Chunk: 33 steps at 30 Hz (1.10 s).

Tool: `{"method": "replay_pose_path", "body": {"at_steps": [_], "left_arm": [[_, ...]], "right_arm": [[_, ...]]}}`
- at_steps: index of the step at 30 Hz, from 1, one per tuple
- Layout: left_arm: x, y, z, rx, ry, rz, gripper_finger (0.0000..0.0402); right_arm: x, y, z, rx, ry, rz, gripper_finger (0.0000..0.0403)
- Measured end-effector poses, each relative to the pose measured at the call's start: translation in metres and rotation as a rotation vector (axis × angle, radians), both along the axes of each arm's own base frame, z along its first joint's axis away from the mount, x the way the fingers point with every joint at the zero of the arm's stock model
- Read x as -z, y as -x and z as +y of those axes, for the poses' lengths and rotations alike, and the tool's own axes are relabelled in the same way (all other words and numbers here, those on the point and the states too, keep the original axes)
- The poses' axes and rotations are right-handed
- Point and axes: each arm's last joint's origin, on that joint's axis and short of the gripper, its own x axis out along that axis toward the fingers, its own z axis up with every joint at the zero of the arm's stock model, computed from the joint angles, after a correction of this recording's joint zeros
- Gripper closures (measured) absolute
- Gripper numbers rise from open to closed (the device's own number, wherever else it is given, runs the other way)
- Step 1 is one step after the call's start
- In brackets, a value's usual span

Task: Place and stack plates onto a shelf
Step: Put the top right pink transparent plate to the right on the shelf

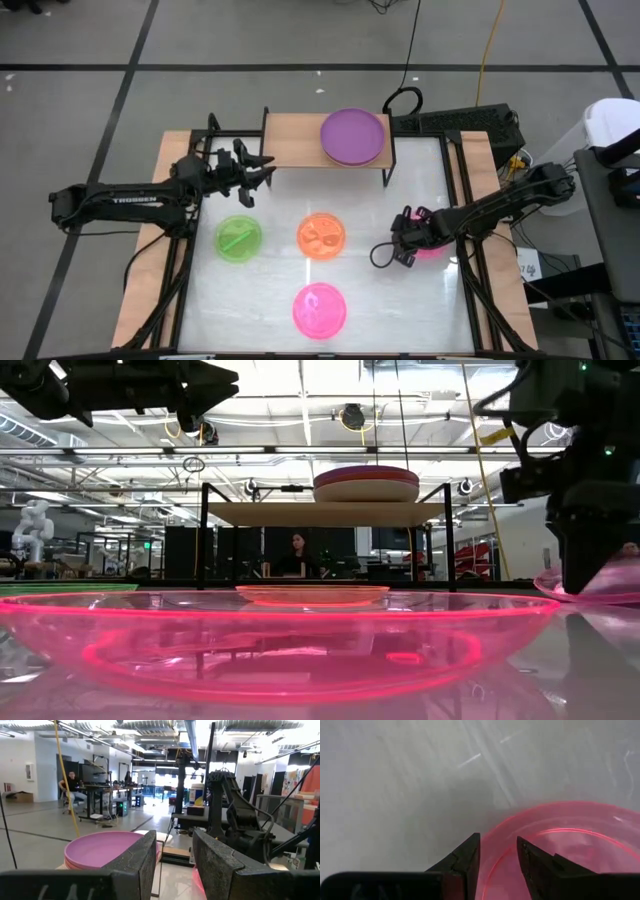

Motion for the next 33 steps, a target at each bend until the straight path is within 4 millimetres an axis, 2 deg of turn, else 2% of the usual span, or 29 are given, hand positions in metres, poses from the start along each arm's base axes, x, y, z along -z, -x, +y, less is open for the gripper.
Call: {"method": "replay_pose_path", "body": {"at_steps": [9,17,33], "left_arm": [[0.0,0.0,0.0,0.0,0.001,0.0,0.0268],[0.0,0.0,0.0,0.0,0.001,0.0,0.0268],[0.0,0.0,0.0,0.0,0.001,-0.001,0.0268]], "right_arm": [[0.002,0.0,0.0,0.006,-0.009,-0.006,0.0305],[0.001,-0.001,0.009,-0.033,-0.048,-0.035,0.0318],[-0.004,0.0,0.024,-0.114,-0.107,-0.035,0.028]]}}
